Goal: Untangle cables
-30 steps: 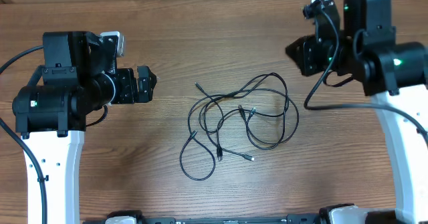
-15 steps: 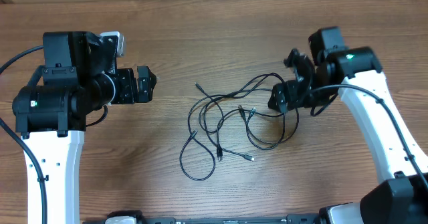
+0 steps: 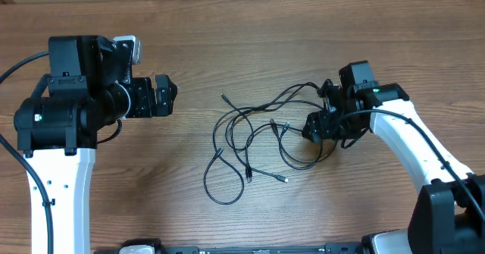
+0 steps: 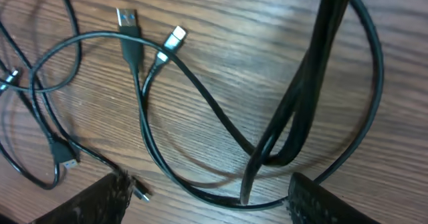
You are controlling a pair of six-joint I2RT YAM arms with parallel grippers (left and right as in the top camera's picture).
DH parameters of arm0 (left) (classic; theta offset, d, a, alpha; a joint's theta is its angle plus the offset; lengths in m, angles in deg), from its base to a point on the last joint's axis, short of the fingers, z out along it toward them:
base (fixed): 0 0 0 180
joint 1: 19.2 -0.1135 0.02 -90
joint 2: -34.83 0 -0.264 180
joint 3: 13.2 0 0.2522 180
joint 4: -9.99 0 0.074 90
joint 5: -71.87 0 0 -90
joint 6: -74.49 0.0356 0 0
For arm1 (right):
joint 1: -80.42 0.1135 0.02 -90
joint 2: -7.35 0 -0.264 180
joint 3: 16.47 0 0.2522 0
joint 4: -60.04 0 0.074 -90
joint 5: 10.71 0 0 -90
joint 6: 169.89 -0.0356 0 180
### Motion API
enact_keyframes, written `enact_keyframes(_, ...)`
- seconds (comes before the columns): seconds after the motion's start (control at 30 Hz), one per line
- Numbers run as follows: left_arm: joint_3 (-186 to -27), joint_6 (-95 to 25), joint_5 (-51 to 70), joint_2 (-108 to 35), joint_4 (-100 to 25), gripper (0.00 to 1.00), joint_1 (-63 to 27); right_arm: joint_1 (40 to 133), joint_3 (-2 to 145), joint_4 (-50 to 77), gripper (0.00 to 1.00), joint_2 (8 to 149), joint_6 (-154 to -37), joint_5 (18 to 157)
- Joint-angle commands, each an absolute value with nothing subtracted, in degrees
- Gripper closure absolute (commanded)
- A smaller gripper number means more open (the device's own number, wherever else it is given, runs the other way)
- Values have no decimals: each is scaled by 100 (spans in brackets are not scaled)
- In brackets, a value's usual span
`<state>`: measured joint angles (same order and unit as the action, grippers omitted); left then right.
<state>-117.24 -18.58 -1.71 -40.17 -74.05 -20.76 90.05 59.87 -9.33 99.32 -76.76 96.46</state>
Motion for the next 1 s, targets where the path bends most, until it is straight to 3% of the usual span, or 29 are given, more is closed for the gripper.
enact_keyframes(0.0,-11798,-1937,-203,-4011,-7401,0,-2056,9009,5690,-658,27,9912,-7691,9696)
enact_keyframes(0.1,-11798,-1937,-203,-4011,-7401,0,-2056,9009,5507,-380,52,9923,-7691,9915)
enact_keyframes(0.2,-11798,-1937,-203,-4011,-7401,0,-2056,9009,5474,-286,61,9927,-7689,10063)
enact_keyframes(0.37,-11798,-1937,-203,-4011,-7401,0,-2054,9009,5465,-286,96,9938,-7691,10094)
enact_keyframes(0.67,-11798,-1937,-203,-4011,-7401,0,-2056,9009,5716,-254,96,9936,-7687,11366)
enact_keyframes(0.97,-11798,-1937,-203,-4011,-7401,0,-2056,9180,7955,-868,96,9929,-7684,12636)
